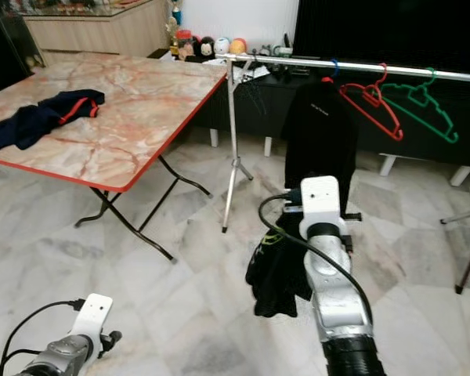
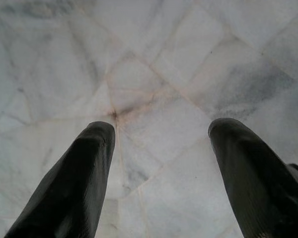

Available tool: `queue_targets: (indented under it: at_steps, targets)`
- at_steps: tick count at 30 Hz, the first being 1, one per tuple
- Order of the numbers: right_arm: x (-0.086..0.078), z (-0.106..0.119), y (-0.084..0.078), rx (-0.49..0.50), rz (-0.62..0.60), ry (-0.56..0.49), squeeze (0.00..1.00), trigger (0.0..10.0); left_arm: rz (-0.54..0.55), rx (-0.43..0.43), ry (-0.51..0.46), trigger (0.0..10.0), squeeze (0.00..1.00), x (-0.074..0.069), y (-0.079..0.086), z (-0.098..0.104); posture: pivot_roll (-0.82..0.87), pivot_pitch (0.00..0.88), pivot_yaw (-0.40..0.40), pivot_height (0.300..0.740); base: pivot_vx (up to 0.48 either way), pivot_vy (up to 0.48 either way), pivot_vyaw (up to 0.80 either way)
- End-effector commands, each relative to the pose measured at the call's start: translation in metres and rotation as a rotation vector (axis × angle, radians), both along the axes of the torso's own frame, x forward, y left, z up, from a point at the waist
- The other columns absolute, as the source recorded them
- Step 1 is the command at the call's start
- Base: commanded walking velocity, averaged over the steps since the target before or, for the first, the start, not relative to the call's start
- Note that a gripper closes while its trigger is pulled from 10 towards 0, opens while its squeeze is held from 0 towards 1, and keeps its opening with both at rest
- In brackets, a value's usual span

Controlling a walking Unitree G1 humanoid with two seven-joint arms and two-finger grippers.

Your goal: Hang hanger

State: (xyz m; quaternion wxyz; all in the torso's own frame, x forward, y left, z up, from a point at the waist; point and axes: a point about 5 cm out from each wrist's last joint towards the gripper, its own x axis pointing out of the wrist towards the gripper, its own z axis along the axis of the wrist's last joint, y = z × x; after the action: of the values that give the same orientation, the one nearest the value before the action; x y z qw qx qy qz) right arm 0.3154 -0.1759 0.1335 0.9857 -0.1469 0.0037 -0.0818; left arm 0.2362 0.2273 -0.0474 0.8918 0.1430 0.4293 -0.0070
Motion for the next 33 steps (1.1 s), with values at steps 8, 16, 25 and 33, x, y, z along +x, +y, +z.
queue_targets:
  at_steps: [8, 16, 25, 33]
  targets:
    - [0.0034, 0.0027, -0.0075, 0.024, -0.035, 0.006, 0.00, 10.0, -0.005, 0.003, -0.007, 10.0, 0.00, 0.0030, -0.0026, 0.0013, -0.10, 0.017, 0.046, 0.740, 0.000, 0.000, -0.20]
    - [0.0041, 0.0016, -0.0068, 0.019, -0.035, 0.015, 0.00, 10.0, -0.010, 0.004, -0.013, 10.0, 0.00, 0.0040, -0.0034, 0.0019, -0.10, 0.023, 0.045, 0.740, 0.000, -0.225, -0.79]
    - [0.0041, 0.0020, -0.0063, 0.022, -0.033, 0.011, 0.00, 10.0, -0.008, 0.000, -0.014, 10.0, 0.00, 0.0045, -0.0039, 0.0021, -0.10, 0.026, 0.043, 0.740, 0.000, -0.321, -0.79]
    - [0.0045, 0.0018, -0.0065, 0.010, -0.029, 0.010, 0.00, 10.0, -0.009, 0.000, -0.013, 10.0, 0.00, 0.0050, -0.0040, 0.0024, -0.10, 0.025, 0.043, 0.740, 0.000, -0.315, -0.09]
